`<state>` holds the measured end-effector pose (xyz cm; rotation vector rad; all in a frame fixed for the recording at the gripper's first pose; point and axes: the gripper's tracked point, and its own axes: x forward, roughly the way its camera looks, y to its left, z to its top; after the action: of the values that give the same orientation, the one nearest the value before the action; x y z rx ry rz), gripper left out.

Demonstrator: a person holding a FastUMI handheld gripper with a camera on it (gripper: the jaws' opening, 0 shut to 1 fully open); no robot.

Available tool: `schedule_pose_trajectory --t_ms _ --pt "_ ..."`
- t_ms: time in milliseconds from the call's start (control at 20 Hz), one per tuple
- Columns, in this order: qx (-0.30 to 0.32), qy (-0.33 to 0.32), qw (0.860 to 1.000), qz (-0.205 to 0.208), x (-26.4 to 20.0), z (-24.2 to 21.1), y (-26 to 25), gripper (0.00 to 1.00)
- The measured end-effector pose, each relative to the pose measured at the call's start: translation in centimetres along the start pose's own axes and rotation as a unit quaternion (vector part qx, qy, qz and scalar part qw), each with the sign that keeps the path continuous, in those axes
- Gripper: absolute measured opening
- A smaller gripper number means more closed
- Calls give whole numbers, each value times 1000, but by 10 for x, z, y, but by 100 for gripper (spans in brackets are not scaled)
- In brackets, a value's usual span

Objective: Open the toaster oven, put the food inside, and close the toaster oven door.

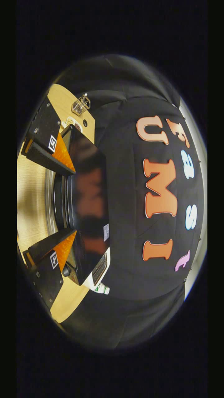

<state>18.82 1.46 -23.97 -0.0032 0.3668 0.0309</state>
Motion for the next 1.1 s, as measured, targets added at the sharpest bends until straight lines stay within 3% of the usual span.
schedule_pose_trajectory --t_ms 550,1100 --pt "-6 20 1000 8 -2 -3 -1 100" --pt "21 175 984 0 -75 -75 -8 99"
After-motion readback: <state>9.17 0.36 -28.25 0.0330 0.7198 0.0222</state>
